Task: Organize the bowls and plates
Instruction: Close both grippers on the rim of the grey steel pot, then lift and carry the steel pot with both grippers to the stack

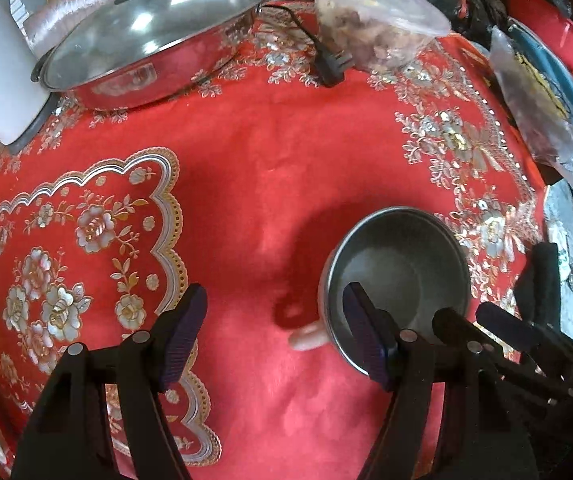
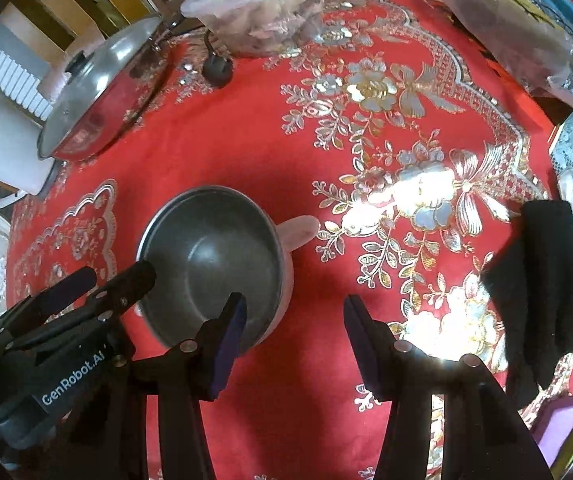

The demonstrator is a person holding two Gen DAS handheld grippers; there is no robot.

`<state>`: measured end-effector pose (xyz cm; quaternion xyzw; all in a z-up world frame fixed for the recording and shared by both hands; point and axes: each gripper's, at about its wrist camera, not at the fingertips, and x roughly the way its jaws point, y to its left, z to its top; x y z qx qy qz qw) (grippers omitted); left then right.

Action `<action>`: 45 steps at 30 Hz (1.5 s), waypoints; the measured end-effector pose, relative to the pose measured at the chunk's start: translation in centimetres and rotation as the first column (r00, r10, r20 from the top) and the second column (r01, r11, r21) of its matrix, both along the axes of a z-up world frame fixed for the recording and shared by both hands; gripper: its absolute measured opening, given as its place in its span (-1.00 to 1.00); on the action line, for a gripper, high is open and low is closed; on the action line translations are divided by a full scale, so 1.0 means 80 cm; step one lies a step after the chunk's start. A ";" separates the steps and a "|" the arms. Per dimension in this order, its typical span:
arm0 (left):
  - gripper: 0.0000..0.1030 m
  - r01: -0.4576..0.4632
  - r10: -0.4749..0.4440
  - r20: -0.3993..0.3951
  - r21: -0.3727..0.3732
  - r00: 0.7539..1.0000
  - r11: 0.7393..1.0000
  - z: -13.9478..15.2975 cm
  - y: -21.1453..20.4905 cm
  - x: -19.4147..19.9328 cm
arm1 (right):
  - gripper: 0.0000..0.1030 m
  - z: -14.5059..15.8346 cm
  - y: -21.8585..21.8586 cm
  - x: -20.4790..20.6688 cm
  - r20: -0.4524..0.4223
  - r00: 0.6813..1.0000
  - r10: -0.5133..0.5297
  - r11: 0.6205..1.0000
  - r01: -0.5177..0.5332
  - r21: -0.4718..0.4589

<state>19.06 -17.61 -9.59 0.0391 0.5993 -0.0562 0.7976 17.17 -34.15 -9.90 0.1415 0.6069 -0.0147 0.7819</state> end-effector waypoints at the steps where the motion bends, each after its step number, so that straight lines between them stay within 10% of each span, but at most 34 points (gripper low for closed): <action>1: 0.36 0.000 0.000 -0.004 0.006 1.000 1.000 -0.004 -0.001 0.002 | 0.01 -0.004 0.000 0.001 -0.008 1.000 -0.002 1.000 0.002 0.003; 16: 0.36 0.026 -0.025 -0.017 0.054 1.000 0.998 -0.035 -0.017 0.020 | -0.62 -0.024 0.010 0.020 -0.020 0.999 0.038 0.999 -0.037 0.033; 26: -0.84 0.140 -0.142 -0.058 -0.040 0.988 0.989 -0.035 -0.036 0.015 | -0.64 -0.026 0.009 0.017 -0.004 0.999 0.047 0.997 -0.047 0.061; 45: -0.85 0.111 -0.112 -0.021 -0.047 0.993 0.993 0.012 0.016 -0.041 | -0.64 0.017 0.046 -0.021 0.025 0.995 0.098 0.994 -0.099 0.055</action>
